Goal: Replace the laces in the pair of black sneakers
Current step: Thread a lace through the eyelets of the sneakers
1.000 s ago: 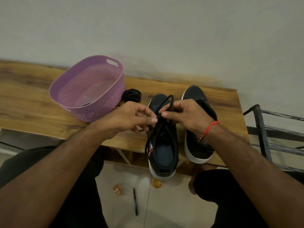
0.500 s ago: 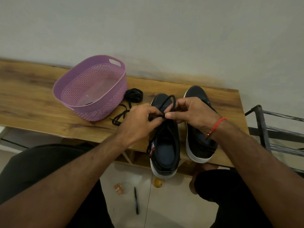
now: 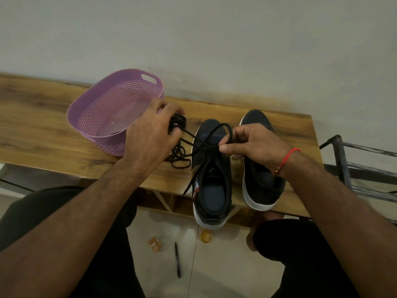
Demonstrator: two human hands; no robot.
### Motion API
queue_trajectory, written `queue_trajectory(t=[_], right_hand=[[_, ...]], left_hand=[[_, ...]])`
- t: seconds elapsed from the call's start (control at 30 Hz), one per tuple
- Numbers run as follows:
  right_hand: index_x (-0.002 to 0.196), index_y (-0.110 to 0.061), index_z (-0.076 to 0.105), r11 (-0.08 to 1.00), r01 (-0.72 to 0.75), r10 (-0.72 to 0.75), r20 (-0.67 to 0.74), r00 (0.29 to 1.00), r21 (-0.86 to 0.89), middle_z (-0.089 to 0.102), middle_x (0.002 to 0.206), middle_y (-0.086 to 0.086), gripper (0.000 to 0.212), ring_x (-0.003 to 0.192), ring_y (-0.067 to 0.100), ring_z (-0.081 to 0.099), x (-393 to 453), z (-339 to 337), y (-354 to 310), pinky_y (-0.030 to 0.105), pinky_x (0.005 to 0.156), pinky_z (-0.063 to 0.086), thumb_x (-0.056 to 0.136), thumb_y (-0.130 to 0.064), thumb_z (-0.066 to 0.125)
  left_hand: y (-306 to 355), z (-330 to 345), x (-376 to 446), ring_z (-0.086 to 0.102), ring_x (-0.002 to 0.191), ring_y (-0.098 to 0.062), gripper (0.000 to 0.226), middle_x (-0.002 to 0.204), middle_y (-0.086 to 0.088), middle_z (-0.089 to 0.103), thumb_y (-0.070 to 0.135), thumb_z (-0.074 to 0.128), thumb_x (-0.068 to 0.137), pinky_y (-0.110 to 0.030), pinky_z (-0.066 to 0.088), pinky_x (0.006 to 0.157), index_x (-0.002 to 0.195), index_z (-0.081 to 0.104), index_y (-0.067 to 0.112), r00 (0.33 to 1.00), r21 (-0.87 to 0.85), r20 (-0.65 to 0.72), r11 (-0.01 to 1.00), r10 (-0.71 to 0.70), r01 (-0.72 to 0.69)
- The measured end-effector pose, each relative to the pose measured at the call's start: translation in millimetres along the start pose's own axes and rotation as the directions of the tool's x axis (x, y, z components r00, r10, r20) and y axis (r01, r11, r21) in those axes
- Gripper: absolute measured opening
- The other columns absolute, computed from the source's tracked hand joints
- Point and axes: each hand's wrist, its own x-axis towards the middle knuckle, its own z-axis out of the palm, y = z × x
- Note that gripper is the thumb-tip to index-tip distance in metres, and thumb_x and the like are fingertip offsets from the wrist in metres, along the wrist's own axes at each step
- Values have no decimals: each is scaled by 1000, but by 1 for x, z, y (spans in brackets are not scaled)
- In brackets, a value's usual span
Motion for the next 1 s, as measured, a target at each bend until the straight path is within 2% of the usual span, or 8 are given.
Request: queue_trajectory(t=[0.2, 0.3, 0.37, 0.47, 0.63, 0.8, 0.93, 1.0], right_hand=[[89, -13, 70, 996, -27, 25, 22, 999, 91, 74, 79, 3, 9, 78, 17, 72, -1, 1, -1, 31, 74, 60, 86, -5, 74], [91, -11, 69, 993, -37, 35, 22, 999, 111, 73, 80, 6, 9, 77, 19, 73, 0, 4, 0, 31, 71, 61, 87, -3, 72], [91, -11, 68, 993, -46, 46, 6, 999, 113, 73, 81, 7, 9, 77, 20, 72, 1, 4, 1, 31, 70, 61, 87, -3, 71], [89, -13, 67, 993, -54, 55, -6, 998, 109, 72, 80, 5, 9, 79, 20, 72, 1, 4, 2, 31, 71, 61, 88, -4, 71], [91, -13, 67, 991, 0, 14, -100, 995, 135, 72, 84, 8, 6, 81, 21, 72, 3, 6, 4, 37, 77, 62, 91, -7, 69], [90, -15, 68, 983, 46, -14, -180, 984, 178, 72, 84, 5, 7, 82, 20, 72, 6, 12, 8, 42, 82, 61, 91, -9, 69], [93, -13, 69, 974, 32, 13, -195, 981, 223, 73, 86, 7, 7, 85, 20, 73, 7, 14, 10, 43, 84, 61, 90, -7, 70], [95, -11, 70, 971, 22, 22, -181, 983, 237, 74, 87, 8, 8, 86, 20, 72, 6, 15, 10, 41, 85, 61, 89, -7, 70]], left_hand=[[5, -4, 4, 55, 75, 0, 29, 103, 3, 64, 28, 59, 101, -10, 42, 57, 128, 55, 21, 987, -208, -57, 969, -150, 135], [15, 0, 4, 56, 46, -6, 29, 59, 9, 61, 41, 48, 106, -21, 41, 40, 120, 57, 18, 855, -623, 310, 590, -416, 513], [19, 1, 5, 65, 56, -14, 30, 68, 5, 69, 37, 45, 108, -24, 43, 42, 119, 62, 14, 777, -706, 480, 347, -406, 617], [22, 3, 8, 75, 88, -22, 20, 107, -1, 77, 22, 48, 108, -28, 54, 62, 119, 63, 14, 798, -789, 482, 216, -361, 575], [20, 2, 7, 63, 120, -7, 44, 135, 7, 65, -6, 52, 98, -28, 56, 94, 133, 61, 19, 970, -783, 90, 586, -227, 210], [18, 1, 5, 55, 108, 16, 53, 155, 6, 43, 0, 55, 96, -18, 54, 90, 147, 49, 15, 974, -571, -128, 817, -188, 83], [11, 6, 1, 67, 77, 1, 63, 106, 8, 69, 28, 54, 105, -15, 53, 60, 156, 20, 19, 941, -387, 172, 859, -292, 337], [16, 12, -6, 68, 62, -8, 50, 99, -2, 72, 44, 49, 104, -17, 47, 46, 144, 32, 19, 843, -368, 379, 773, -383, 517]])
